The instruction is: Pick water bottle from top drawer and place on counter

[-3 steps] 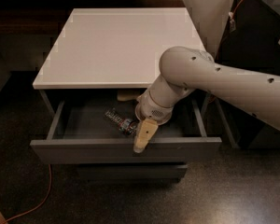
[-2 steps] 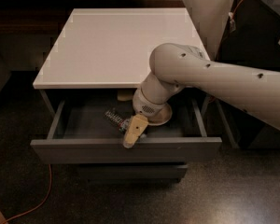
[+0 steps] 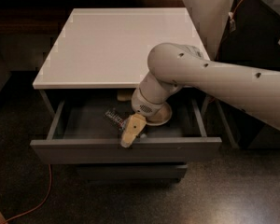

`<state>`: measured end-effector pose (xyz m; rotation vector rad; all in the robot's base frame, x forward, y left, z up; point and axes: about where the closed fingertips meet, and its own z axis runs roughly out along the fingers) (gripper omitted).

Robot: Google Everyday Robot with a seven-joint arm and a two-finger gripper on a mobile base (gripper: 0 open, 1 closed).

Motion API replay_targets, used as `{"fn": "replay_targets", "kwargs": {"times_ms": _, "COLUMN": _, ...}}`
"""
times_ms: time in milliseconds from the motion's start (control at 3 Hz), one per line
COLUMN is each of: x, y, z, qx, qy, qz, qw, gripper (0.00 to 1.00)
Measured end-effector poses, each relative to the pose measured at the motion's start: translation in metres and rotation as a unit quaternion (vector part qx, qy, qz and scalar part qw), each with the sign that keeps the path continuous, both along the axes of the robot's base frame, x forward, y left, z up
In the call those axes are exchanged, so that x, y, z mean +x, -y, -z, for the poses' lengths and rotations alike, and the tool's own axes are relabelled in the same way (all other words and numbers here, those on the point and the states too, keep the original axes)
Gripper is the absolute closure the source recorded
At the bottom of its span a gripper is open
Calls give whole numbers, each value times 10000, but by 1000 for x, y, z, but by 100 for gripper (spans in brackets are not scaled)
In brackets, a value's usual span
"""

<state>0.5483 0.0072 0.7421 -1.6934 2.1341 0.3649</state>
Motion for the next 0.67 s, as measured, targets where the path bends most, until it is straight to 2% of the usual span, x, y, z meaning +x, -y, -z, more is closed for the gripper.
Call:
{"fn": "replay_targets", "kwargs": {"times_ms": 333, "x": -2, "y": -10, "z": -7, "qx": -74, "qy": -25, "qz": 167, "qw": 9998, "gripper": 0}}
{"fn": "replay_targets", "kwargs": {"times_ms": 667, "x": -25, "y": -43, "z": -17, "qx": -335, "qy": 97, "qz": 493, "qw": 9982, "gripper": 0}}
